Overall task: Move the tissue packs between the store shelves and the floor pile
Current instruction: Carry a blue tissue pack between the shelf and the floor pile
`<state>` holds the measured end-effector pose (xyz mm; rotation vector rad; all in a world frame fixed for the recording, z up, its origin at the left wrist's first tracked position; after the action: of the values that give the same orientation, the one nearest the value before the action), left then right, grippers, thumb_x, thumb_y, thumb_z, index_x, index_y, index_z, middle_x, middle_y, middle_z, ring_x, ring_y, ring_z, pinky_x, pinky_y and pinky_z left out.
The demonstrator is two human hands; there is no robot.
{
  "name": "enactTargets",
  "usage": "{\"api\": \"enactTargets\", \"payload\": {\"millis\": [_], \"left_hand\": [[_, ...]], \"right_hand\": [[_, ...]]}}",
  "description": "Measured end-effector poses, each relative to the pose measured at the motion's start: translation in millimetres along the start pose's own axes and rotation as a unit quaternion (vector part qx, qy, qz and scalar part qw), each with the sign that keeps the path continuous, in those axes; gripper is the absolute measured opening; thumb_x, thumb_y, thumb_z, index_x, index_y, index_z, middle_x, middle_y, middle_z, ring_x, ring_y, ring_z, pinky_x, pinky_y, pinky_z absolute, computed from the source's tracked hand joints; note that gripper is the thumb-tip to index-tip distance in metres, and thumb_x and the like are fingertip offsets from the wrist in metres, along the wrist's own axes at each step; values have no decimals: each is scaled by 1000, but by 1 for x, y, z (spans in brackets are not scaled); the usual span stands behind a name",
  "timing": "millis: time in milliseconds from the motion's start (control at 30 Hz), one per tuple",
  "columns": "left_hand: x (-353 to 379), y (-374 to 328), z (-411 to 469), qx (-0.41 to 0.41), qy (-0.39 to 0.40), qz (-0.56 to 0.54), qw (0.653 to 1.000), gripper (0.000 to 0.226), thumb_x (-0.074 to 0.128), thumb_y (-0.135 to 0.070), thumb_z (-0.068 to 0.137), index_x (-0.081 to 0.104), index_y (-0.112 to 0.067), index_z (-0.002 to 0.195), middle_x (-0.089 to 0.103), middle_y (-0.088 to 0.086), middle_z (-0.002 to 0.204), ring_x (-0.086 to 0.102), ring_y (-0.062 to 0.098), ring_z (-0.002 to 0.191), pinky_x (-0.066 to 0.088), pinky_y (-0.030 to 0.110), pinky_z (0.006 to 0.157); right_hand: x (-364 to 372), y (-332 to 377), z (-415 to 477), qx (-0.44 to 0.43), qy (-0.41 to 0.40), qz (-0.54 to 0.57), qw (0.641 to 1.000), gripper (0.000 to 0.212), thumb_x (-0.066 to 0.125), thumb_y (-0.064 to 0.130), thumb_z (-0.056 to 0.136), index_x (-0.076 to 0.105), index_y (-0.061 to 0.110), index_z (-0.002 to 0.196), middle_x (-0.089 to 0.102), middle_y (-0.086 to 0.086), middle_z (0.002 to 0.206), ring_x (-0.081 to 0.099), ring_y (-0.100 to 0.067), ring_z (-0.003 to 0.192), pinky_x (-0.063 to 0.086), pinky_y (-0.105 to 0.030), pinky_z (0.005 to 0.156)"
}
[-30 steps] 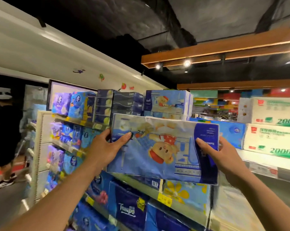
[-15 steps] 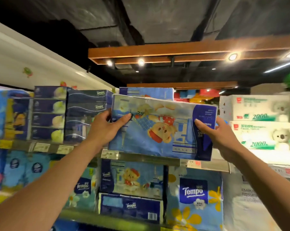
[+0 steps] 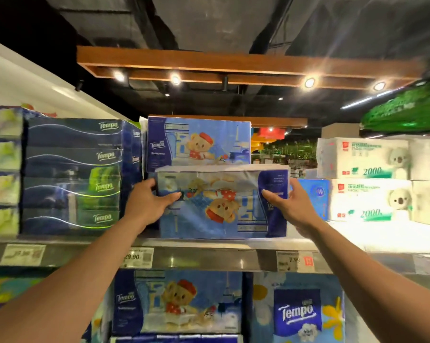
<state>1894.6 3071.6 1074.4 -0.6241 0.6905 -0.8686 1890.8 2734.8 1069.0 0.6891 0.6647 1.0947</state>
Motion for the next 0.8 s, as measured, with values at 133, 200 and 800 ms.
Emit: {"api": "enactTargets", "payload": {"millis": [133, 200, 800], "left_hand": [[-6, 16, 7, 15, -27, 43, 999, 41, 87, -32, 75, 70, -21, 111, 74, 5, 110, 70, 25, 101, 56, 46, 89], [-14, 16, 9, 27, -38, 64, 997, 50, 86, -28, 77, 65, -20, 122, 70, 6, 120, 66, 29, 111, 54, 46, 95], [-7, -18, -41, 189, 45, 213, 958, 102, 79, -56, 75, 28, -22, 156, 23, 7, 164, 16, 26, 152, 18, 44, 123]], "right_hand": [[28, -24, 3, 32, 7, 11, 999, 33, 81, 26, 85, 62, 14, 108, 74, -10, 101, 73, -27, 92, 58, -41, 77], [41, -26, 6, 39, 15, 19, 999, 37, 80, 27, 85, 59, 10, 111, 74, -9, 99, 73, -24, 89, 56, -40, 75], [17, 55, -56, 22, 37, -279, 959, 79, 70, 47, 89, 34, 12, 150, 54, -7, 142, 54, -24, 121, 38, -22, 82]]}}
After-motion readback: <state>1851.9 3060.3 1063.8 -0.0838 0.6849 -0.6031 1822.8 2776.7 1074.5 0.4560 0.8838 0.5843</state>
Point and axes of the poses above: each hand's wrist, its own z-axis towards the middle knuckle, its own x-axis out of the palm, y = z × x, the point moved 1 cm from there along z, towards the middle knuckle
